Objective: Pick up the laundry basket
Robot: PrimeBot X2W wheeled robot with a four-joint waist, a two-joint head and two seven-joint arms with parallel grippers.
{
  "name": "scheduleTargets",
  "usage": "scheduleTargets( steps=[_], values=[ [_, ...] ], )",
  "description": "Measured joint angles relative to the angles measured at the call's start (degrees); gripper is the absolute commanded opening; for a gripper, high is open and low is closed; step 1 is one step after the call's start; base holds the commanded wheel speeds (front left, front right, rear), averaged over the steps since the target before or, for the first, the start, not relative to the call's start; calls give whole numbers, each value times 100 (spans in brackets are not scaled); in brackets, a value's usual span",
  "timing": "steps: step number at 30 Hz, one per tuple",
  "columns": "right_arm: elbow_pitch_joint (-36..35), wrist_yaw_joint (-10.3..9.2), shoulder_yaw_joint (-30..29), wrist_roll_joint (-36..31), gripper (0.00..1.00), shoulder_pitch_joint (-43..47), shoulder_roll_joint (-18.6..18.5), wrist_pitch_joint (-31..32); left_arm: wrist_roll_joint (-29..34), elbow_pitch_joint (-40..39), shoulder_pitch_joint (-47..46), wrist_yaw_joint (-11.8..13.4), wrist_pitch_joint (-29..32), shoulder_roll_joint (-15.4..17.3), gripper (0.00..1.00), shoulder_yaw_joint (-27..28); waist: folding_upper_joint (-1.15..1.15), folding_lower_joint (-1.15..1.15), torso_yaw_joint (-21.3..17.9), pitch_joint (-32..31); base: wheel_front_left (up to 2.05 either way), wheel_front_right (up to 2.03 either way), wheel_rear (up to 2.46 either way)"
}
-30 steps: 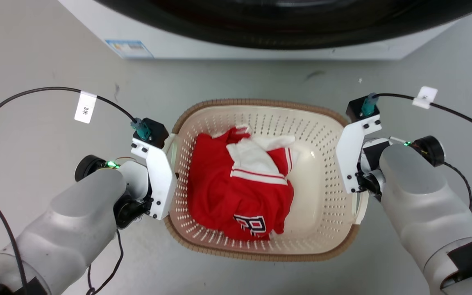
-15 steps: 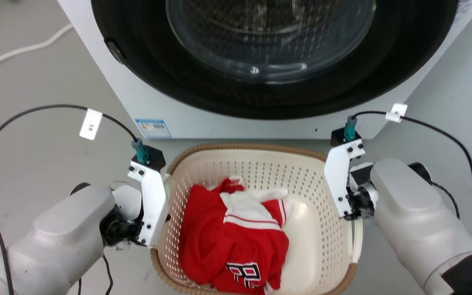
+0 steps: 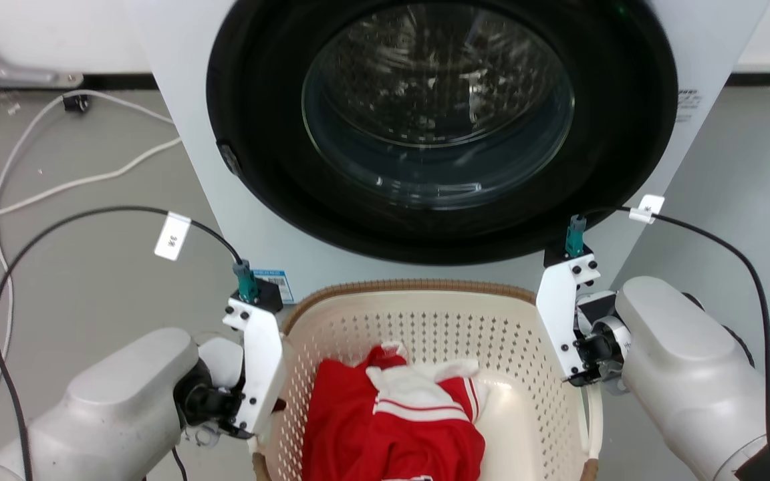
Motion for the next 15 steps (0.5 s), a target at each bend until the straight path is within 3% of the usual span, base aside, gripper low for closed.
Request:
scheduleTargets(
  steps=[5, 15],
  values=[
    [-19, -1, 220, 233, 0, 65, -52, 46, -20, 119, 155, 3, 219, -187, 0, 4, 0, 0, 10, -404, 0, 0, 0],
    [55, -4, 432, 444, 0, 94, -73, -7, -49, 129, 192, 4, 300, -203, 0, 2, 0, 0, 47, -557, 0, 0, 0]
  ],
)
